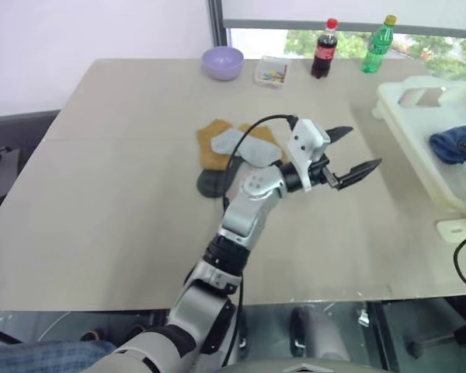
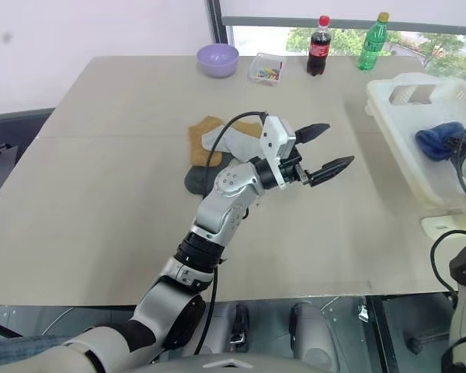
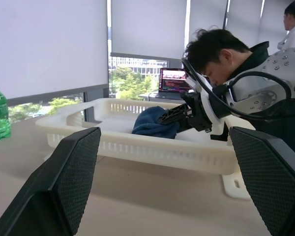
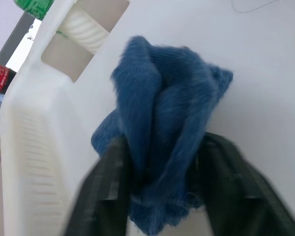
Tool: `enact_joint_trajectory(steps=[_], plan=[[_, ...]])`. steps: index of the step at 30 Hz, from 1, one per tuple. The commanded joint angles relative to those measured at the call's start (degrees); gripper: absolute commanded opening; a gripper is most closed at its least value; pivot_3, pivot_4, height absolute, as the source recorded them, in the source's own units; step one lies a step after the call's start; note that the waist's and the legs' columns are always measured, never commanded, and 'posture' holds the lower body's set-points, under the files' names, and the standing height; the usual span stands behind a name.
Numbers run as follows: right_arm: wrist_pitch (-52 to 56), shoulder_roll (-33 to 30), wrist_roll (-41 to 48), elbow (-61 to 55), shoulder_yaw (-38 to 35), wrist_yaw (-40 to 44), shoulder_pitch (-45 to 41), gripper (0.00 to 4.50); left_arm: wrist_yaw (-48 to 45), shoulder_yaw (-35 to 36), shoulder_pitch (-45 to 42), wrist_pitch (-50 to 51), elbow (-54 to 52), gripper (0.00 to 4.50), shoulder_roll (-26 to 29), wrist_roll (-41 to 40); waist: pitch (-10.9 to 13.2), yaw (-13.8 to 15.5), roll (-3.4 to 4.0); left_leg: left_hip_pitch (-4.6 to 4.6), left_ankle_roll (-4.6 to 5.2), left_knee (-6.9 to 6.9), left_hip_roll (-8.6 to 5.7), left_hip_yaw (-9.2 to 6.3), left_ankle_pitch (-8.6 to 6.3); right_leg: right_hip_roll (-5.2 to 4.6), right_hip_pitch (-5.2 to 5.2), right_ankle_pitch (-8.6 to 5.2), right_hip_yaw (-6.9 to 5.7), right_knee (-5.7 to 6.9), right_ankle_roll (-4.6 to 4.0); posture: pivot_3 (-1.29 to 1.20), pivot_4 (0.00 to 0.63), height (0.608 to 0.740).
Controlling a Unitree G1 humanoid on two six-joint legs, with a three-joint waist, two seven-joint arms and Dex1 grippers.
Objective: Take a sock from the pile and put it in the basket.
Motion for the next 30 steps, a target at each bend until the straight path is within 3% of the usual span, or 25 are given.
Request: enact_joint_trajectory(steps=[1,2,6,11,15,20,24,27,30], plan=[[-3.0,-3.4,-3.4,-4.5,3.4,2.5,2.1,3.61,0.1,-0.9,-0.4,-0.9,-1.0,4.50,-0.2,0.6,0.0,0.1,0.00,0.00,0.00,0.00,0.00,-0.01,0.00,0.00,0.01,0.00,-0.01,0.00,0.00,0.00,0.150,0.733],[-3.0,-3.9,-4.3,-6.3,4.8,3.6,3.4,4.08,0.0,-1.1,-0.2,-0.9,-1.0,4.50,0.0,0.8,0.0,0.1,0.01,-0.01,0.00,0.00,0.00,-0.02,0.00,-0.01,0.01,0.00,-0.02,-0.01,0.00,0.00,0.150,0.733],[0.8,-5.9,-4.9,-15.0,7.5,7.3,8.8,4.08,0.0,-1.5,0.7,-0.8,-1.7,4.50,0.6,1.2,0.0,0.0,0.02,-0.01,-0.01,0.01,0.01,0.01,0.01,-0.03,0.01,0.02,0.02,-0.05,0.05,0.00,0.150,0.733],[6.0,-6.3,-1.7,-25.7,5.0,8.8,11.4,4.08,-0.7,-2.2,1.9,-1.4,-2.5,4.50,2.0,2.1,0.0,-0.2,0.09,0.08,-0.02,0.02,0.02,0.07,0.01,0.00,0.00,0.04,0.09,0.01,0.07,0.00,0.150,0.733],[2.8,-5.4,0.7,-39.5,6.6,16.6,16.1,4.08,-0.9,-2.0,3.2,-0.7,-4.4,4.50,3.5,1.7,0.0,0.0,0.11,0.11,0.07,0.03,0.05,-0.01,-0.04,0.03,0.00,0.04,0.07,0.11,0.06,0.00,0.150,0.733],[-1.1,-1.1,4.6,-52.4,7.3,24.5,23.5,4.08,-0.7,-0.8,7.4,-0.1,-9.1,4.50,6.7,0.6,-0.1,0.0,0.12,0.10,0.00,0.07,0.07,-0.02,0.00,0.02,0.01,0.04,0.08,0.12,0.07,0.00,0.150,0.733],[-8.9,8.1,7.7,-63.7,11.0,32.8,34.6,4.08,0.7,1.0,17.1,1.5,-15.9,4.50,13.1,1.8,-0.1,0.0,0.02,0.12,-0.02,0.10,0.15,-0.17,0.01,0.03,0.11,0.04,-0.02,0.09,0.06,0.00,0.150,0.733],[-14.1,13.7,9.8,-66.8,11.8,37.5,40.0,4.08,1.5,3.5,24.2,2.6,-19.8,4.50,16.7,0.3,-0.1,0.0,0.12,0.11,-0.03,0.08,0.14,-0.13,0.01,-0.01,0.05,0.04,0.01,0.15,0.06,0.00,0.150,0.733],[-17.8,13.0,7.1,-65.9,15.5,44.2,45.3,4.08,2.5,5.6,31.8,3.7,-25.1,4.50,20.5,0.1,-0.1,0.1,0.13,0.11,0.02,0.16,0.09,-0.10,-0.02,-0.09,0.06,0.05,0.02,0.19,0.08,0.00,0.150,0.733]])
